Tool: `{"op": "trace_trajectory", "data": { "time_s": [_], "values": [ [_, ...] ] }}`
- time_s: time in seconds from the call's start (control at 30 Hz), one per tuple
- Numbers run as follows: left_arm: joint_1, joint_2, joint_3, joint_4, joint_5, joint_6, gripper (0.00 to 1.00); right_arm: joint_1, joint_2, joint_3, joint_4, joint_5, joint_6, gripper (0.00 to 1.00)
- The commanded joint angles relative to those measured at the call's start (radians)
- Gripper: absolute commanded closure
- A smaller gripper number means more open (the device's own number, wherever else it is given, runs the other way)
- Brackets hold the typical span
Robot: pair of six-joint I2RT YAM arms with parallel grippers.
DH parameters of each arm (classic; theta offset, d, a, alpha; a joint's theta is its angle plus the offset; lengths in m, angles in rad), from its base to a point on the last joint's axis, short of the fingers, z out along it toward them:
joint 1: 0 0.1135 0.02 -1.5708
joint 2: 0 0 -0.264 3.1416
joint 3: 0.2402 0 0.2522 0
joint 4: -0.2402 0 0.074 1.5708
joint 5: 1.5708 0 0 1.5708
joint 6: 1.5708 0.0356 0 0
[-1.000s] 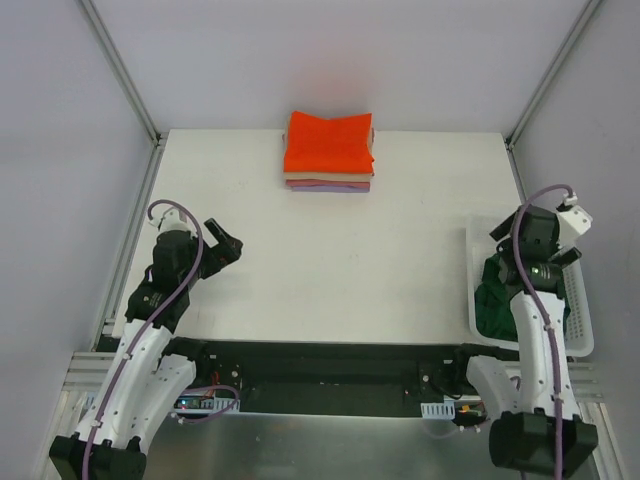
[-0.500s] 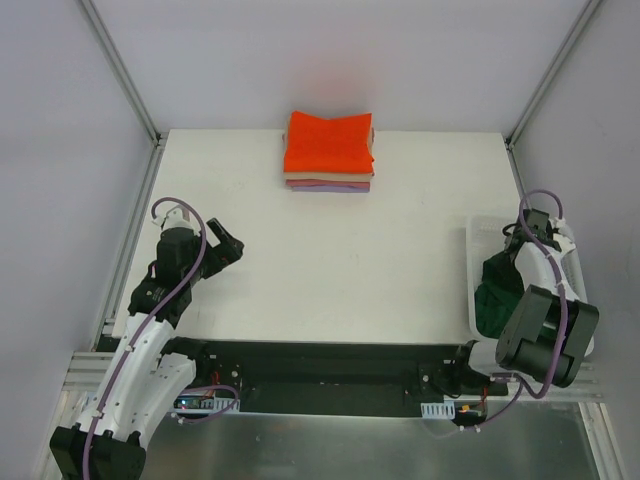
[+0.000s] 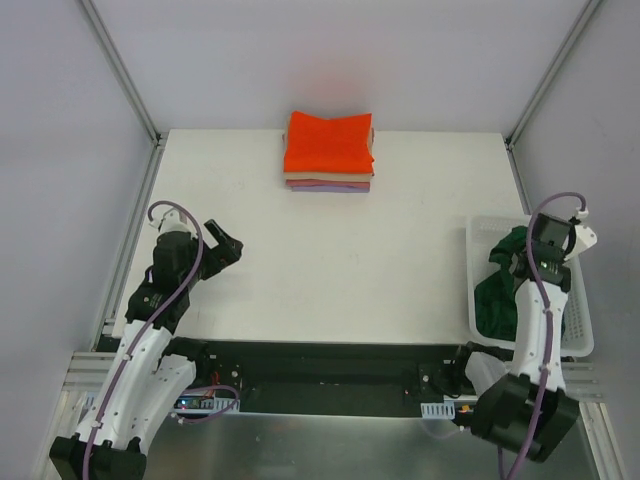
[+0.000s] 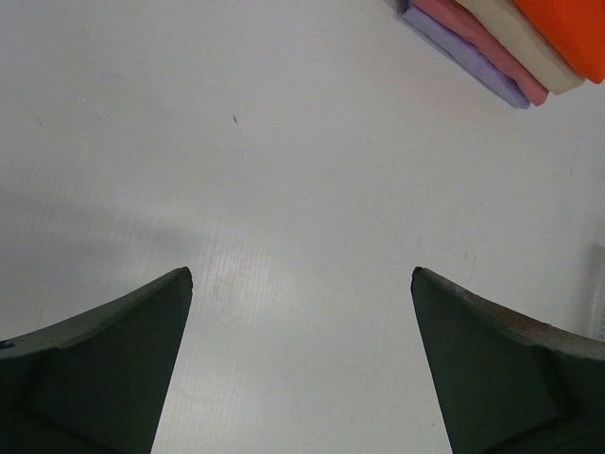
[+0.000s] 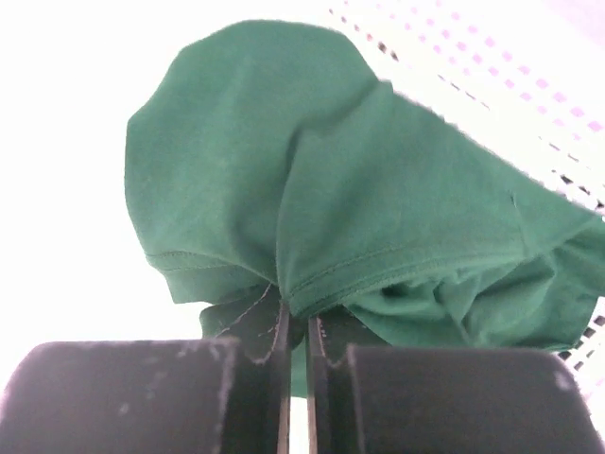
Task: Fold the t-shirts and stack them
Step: Grab crumpled tshirt from bin with the right arm
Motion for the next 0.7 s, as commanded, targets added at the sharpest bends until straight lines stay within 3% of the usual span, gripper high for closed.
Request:
{"op": "trace_trajectory", "data": {
  "time_s": [0.0, 0.13, 0.23, 0.47, 0.67],
  "values": [
    [-0.004, -0.028, -0.003, 0.006, 0.020, -0.007, 0.01, -0.002, -0.177, 0.085, -0.022, -0.132, -0.057, 1.00],
    [-0.004, -0.047, -0.014, 0.006, 0.027, -0.010, 0.01, 0.033, -0.241, 0.186, -0.040, -0.319, -0.084, 1.00],
    [-0.005, -0.050, -0.014, 0.006, 0.020, -0.015, 0.01, 0.157, -0.274, 0.261, -0.011, -0.433, -0.155, 1.00],
    [-0.004, -0.050, -0.017, 0.062, 0.115, 0.002, 0.01, 0.614, -0.243, 0.493, 0.133, -0.574, -0.273, 0.99],
    [-0.005, -0.051, -0.038, 0.090, 0.115, -0.003, 0.01, 0.998, -0.033, 0.750, 0.214, -0.576, -0.340, 0.99]
  ]
}}
